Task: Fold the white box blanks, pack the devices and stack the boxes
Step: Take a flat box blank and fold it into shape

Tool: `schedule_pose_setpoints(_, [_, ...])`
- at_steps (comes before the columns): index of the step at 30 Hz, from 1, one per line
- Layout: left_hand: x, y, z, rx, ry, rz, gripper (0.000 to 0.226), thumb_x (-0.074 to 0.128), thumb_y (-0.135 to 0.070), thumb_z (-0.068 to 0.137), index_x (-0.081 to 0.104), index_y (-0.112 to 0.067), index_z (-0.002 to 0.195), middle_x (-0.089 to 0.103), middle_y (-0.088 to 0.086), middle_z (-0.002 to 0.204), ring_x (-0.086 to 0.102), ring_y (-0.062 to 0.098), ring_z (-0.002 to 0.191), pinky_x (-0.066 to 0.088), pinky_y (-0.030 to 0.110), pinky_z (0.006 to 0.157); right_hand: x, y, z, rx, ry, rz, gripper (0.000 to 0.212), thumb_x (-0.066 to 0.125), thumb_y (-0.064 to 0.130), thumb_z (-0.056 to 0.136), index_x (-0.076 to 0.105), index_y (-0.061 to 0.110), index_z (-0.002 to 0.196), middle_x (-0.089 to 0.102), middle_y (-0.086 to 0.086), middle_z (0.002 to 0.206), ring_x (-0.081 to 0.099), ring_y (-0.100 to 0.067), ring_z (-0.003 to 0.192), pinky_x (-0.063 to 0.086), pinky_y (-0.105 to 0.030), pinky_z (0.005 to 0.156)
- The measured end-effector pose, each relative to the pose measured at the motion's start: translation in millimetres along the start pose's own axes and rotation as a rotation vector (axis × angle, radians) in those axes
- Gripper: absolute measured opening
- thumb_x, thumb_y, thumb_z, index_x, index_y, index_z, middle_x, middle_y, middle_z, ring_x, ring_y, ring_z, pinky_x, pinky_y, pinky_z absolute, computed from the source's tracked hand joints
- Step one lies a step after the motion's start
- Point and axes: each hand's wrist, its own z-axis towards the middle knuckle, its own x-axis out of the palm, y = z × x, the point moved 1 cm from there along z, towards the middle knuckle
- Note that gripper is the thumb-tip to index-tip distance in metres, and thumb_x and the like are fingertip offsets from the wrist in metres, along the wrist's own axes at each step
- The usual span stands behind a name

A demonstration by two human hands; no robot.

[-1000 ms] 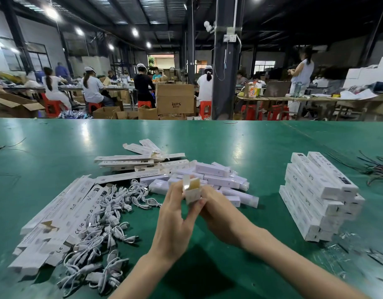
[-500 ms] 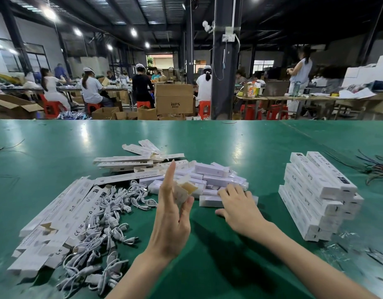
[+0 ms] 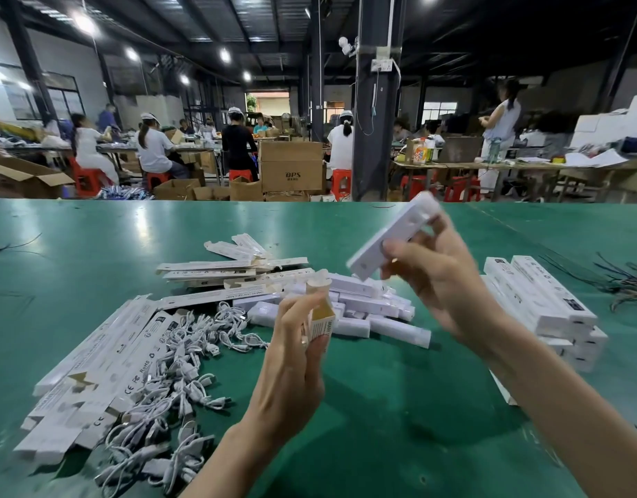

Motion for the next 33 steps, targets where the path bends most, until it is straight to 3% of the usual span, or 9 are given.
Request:
schedule_pose_setpoints(3, [1.0,-1.0,0.4,-0.039,0.001,0.002,0.059,0.052,0.003,0.087,0.03,-0.033,0.128,0.052,0.008,0.119,0.06,0.006,0.098,0.049,0.011,0.085,12.4,26.3,-12.4,-0.18,0.125,0.253,0.065,0.068,-0.002,0.069,0.043,0.03,0.12,0.062,-0.004,0.084,0.068,-0.021,0.078,0.058,-0.03,0.067])
schedule_pose_setpoints(6, [1.1,-2.0,-0.6,-0.047,0.012,-0.009,0.061,0.058,0.003,0.084,0.03,-0.031,0.126,0.054,-0.011,0.12,0.062,0.006,0.096,0.053,0.018,0.083,23.2,29.6,-21.1,-0.249,0.247,-0.006,0.064,0.07,0.0,0.072,0.045,0.035,0.12,0.062,0.01,0.076,0.066,-0.019,0.076,0.058,-0.035,0.074])
schedule_pose_setpoints(10, [2.7,-2.0,-1.0,-0.085,-0.026,0.011,0.06,0.06,-0.001,0.082,0.029,-0.032,0.122,0.048,-0.04,0.119,0.058,-0.006,0.098,0.054,0.019,0.082,30.4,21.6,-26.5,-0.249,0.318,-0.238,0.053,0.068,0.0,0.08,0.044,0.025,0.12,0.055,0.006,0.072,0.065,-0.015,0.072,0.057,-0.03,0.072])
schedule_pose_setpoints(13, [1.9,-1.4,-1.1,-0.142,-0.052,0.023,0.063,0.059,-0.006,0.082,0.026,-0.04,0.123,0.05,-0.04,0.113,0.062,0.005,0.093,0.058,0.038,0.078,28.0,17.9,-24.1,-0.241,0.291,-0.348,0.053,0.065,-0.008,0.083,0.045,0.026,0.117,0.052,0.01,0.071,0.063,-0.01,0.071,0.056,-0.026,0.07])
schedule_pose_setpoints(16, [0.1,-3.3,0.5,-0.126,-0.054,-0.03,0.063,0.055,-0.001,0.084,0.028,-0.041,0.123,0.055,-0.035,0.12,0.064,0.003,0.101,0.056,0.035,0.085,23.9,15.3,-20.8,-0.245,0.273,-0.413,0.056,0.062,-0.015,0.083,0.045,0.028,0.115,0.05,0.016,0.072,0.06,-0.007,0.071,0.058,-0.029,0.072])
schedule_pose_setpoints(21, [-1.4,-3.3,2.2,-0.118,-0.071,-0.114,0.06,0.054,0.003,0.085,0.031,-0.037,0.123,0.057,-0.004,0.128,0.065,0.015,0.109,0.055,0.035,0.09,20.9,11.8,-18.0,-0.273,0.236,-0.483,0.061,0.058,-0.019,0.082,0.048,0.035,0.11,0.047,0.014,0.075,0.061,-0.006,0.074,0.059,-0.034,0.079])
schedule_pose_setpoints(25, [-0.6,-3.1,1.9,-0.118,-0.059,-0.11,0.061,0.054,0.002,0.086,0.032,-0.041,0.123,0.058,-0.005,0.127,0.065,0.016,0.109,0.055,0.037,0.089,18.7,13.1,-17.2,-0.281,0.218,-0.574,0.064,0.055,-0.019,0.082,0.047,0.039,0.108,0.052,0.02,0.075,0.061,-0.01,0.076,0.057,-0.045,0.08])
schedule_pose_setpoints(29, [1.1,0.2,-1.4,-0.124,-0.048,-0.093,0.062,0.057,-0.002,0.085,0.033,-0.043,0.124,0.059,-0.005,0.121,0.065,0.012,0.105,0.056,0.041,0.086,22.0,13.7,-19.4,-0.336,0.355,-0.735,0.055,0.056,-0.007,0.088,0.047,0.039,0.117,0.052,0.023,0.084,0.056,-0.005,0.08,0.053,-0.026,0.08])
schedule_pose_setpoints(33, [1.6,0.0,-1.8,-0.109,-0.049,-0.104,0.063,0.057,-0.003,0.087,0.033,-0.046,0.126,0.059,0.004,0.118,0.065,0.022,0.102,0.054,0.048,0.085,29.1,-1.4,-22.3,-0.401,0.432,-0.924,0.039,0.054,-0.006,0.091,0.061,0.019,0.12,0.038,0.008,0.108,0.047,-0.011,0.092,0.043,-0.016,0.084])
